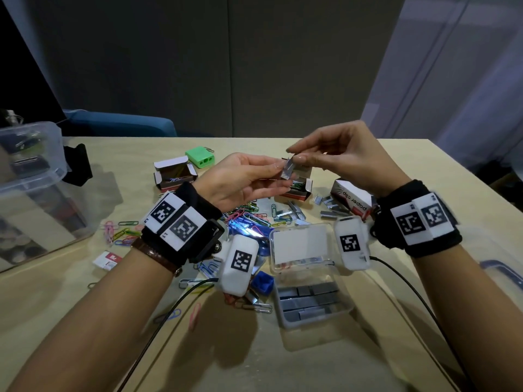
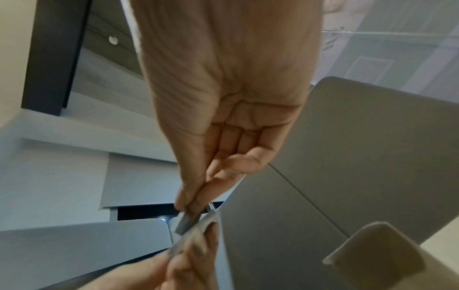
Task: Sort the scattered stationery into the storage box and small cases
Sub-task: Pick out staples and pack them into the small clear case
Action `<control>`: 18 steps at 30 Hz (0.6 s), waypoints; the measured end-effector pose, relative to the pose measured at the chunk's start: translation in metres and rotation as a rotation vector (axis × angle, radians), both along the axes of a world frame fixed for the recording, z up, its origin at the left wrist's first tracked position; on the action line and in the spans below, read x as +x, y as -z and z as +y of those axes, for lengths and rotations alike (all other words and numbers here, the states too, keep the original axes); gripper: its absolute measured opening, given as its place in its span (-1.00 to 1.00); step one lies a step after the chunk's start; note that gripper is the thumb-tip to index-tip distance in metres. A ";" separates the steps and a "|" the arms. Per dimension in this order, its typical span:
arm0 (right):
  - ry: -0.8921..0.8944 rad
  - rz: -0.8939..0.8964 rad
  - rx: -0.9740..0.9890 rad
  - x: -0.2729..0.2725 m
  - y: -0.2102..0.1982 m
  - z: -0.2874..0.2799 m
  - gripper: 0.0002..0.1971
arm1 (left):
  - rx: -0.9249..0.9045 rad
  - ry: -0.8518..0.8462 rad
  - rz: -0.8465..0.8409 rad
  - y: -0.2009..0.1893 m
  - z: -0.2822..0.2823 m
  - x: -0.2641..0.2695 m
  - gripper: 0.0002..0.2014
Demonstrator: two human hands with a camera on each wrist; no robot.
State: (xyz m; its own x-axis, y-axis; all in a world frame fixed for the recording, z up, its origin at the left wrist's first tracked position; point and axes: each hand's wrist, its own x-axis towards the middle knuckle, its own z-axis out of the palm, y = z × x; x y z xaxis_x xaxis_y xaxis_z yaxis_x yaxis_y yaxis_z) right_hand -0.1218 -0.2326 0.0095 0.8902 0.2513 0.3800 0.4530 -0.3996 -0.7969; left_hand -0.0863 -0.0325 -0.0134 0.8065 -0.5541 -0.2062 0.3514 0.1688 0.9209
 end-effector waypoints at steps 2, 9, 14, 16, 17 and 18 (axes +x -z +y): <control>0.002 -0.007 -0.034 0.000 -0.001 -0.003 -0.82 | -0.028 0.006 0.066 -0.003 0.001 -0.001 -0.81; -0.002 -0.050 -0.180 0.000 -0.005 -0.010 -0.88 | 0.020 0.018 0.063 -0.010 0.004 -0.003 -0.84; 0.035 -0.114 -0.228 -0.001 -0.006 -0.008 -0.81 | 0.051 0.017 -0.025 -0.009 0.004 -0.004 -0.76; 0.072 -0.117 -0.236 -0.001 -0.006 -0.008 -0.77 | 0.047 0.002 -0.059 -0.007 0.004 -0.004 -0.68; 0.085 -0.114 -0.242 -0.002 -0.007 -0.009 -0.77 | 0.047 -0.009 -0.074 -0.007 0.003 -0.004 -0.66; 0.091 -0.112 -0.252 -0.002 -0.007 -0.009 -0.78 | 0.054 -0.016 -0.089 -0.006 0.003 -0.004 -0.66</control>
State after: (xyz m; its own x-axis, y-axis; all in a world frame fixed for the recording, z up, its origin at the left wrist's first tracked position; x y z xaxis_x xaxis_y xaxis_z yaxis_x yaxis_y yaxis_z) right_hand -0.1238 -0.2411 0.0169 0.8695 0.2709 0.4130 0.4856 -0.6219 -0.6144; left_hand -0.0902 -0.0291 -0.0069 0.8313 -0.5314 -0.1629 0.2660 0.1231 0.9561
